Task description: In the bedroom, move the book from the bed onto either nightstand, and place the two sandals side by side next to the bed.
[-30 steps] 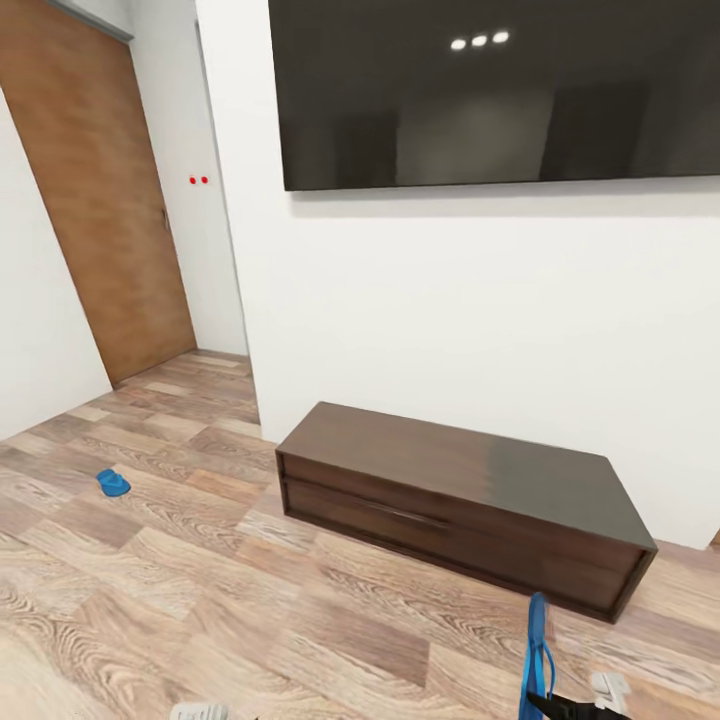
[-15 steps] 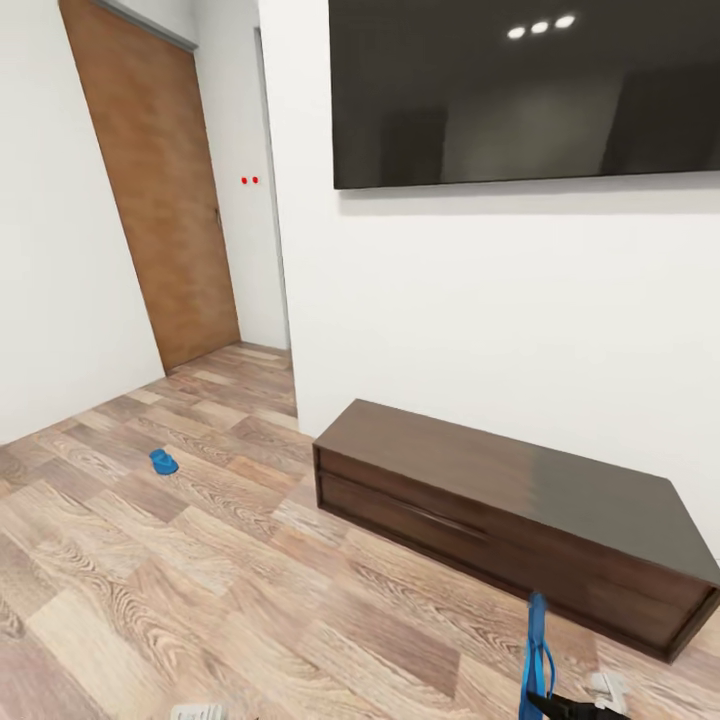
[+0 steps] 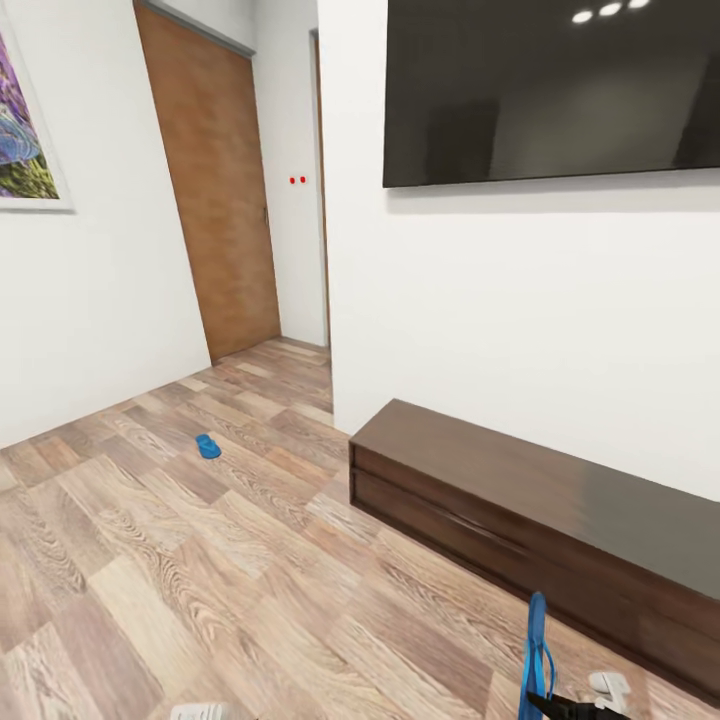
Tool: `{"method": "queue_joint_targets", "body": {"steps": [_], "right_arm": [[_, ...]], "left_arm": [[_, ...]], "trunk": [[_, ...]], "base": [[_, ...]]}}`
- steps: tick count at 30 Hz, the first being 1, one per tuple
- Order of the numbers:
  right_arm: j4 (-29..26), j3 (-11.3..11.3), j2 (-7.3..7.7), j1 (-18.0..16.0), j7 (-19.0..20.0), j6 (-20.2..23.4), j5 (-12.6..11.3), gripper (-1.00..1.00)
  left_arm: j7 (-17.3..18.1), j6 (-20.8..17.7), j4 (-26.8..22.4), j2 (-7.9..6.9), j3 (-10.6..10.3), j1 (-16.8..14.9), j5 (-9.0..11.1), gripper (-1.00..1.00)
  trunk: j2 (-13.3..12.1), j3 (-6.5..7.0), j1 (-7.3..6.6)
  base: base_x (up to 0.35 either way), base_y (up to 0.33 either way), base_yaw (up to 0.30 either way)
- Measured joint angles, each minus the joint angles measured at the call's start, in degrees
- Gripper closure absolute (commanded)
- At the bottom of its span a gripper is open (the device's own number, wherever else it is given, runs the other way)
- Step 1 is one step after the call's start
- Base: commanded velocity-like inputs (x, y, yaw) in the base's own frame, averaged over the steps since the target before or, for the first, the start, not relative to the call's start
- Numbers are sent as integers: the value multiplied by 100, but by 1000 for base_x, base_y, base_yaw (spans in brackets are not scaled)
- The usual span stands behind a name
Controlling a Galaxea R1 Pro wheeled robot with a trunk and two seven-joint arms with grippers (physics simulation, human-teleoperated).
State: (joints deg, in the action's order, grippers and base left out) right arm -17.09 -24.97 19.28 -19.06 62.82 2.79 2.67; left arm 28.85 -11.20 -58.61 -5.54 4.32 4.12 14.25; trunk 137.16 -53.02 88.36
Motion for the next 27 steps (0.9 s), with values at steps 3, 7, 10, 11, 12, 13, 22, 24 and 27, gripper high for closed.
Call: {"method": "queue_joint_targets", "body": {"steps": [3,7,10,11,12,13,22,24,27], "right_arm": [[0,0,0,1,0,0,-2,100],[0,0,0,2,0,0,0,100],[0,0,0,1,0,0,1,100],[-2,-1,0,2,0,0,-1,100],[-3,-1,0,-1,0,0,-1,100],[-1,1,0,0,0,0,1,100],[-2,-1,0,0,0,0,1,100],[-1,0,0,0,1,0,2,100],[-1,0,0,1,0,0,4,100]], "left_arm": [[-2,0,5,0,0,0,0,-100],[-2,0,6,0,0,0,0,-100],[-5,0,6,0,0,0,0,-100],[-7,0,6,0,0,0,2,-100],[-8,0,6,0,0,0,1,-100],[-10,0,6,0,0,0,1,-100],[-11,0,6,0,0,0,0,-100],[-11,0,6,0,0,0,0,-100],[-11,0,6,0,0,0,0,-100]], "trunk": [[0,-4,0],[0,-9,0],[0,-13,0],[0,-15,0],[0,-17,0],[0,-18,0],[0,-29,0],[0,-31,0],[0,-36,0]], "base": [[0,0,265],[0,0,265],[0,0,265],[0,0,265],[0,0,265],[0,0,265],[0,0,265],[0,0,265],[0,0,265]]}}
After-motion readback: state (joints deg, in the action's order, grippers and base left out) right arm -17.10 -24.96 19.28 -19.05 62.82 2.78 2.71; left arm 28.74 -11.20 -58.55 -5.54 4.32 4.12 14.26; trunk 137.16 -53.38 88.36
